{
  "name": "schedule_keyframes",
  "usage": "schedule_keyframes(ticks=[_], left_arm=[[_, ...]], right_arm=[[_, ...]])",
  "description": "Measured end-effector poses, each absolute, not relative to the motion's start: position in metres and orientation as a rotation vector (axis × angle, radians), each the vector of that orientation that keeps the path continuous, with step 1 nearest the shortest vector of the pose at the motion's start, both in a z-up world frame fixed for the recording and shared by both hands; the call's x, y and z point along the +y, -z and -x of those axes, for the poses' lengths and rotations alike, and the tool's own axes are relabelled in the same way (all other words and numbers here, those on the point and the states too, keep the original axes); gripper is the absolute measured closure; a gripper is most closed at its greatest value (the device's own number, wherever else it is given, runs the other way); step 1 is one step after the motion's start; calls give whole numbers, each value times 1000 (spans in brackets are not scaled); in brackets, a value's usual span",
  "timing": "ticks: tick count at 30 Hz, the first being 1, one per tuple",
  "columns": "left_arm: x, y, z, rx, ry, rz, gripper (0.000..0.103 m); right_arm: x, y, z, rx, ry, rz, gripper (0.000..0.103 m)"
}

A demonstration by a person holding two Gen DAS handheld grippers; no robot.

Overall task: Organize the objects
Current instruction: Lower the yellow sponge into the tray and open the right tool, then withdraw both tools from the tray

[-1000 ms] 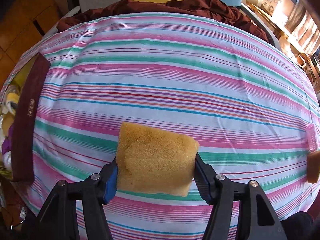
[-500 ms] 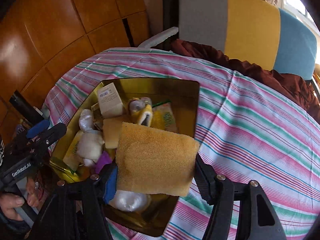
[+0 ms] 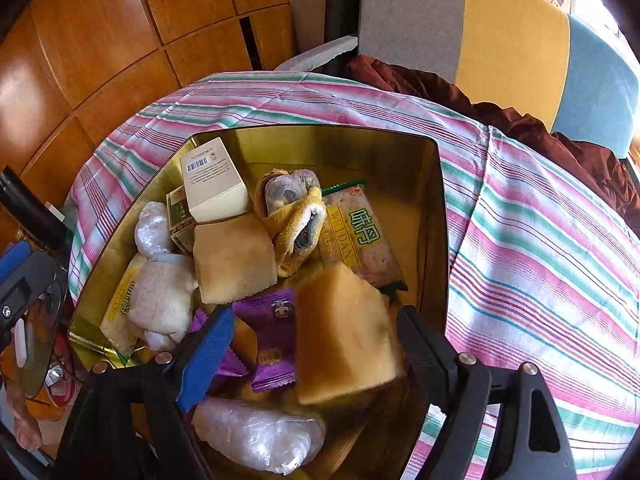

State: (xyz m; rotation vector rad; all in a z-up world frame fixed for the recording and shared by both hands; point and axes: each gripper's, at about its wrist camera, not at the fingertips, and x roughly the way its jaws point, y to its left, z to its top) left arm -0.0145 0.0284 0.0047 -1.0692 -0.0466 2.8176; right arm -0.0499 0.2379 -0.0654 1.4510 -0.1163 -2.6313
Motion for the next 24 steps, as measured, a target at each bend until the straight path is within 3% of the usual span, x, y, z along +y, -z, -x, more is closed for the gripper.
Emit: schedule_keyframes(ticks=[9,24], left_arm=[[37,-11,6,32,-2891,1031,0],[44,-5,-18,-43,-2848,1046,0]], right_arm=[[239,40,14,-103,2847,-1335,18],[249,23,-31,-131,3054,-1235,18]])
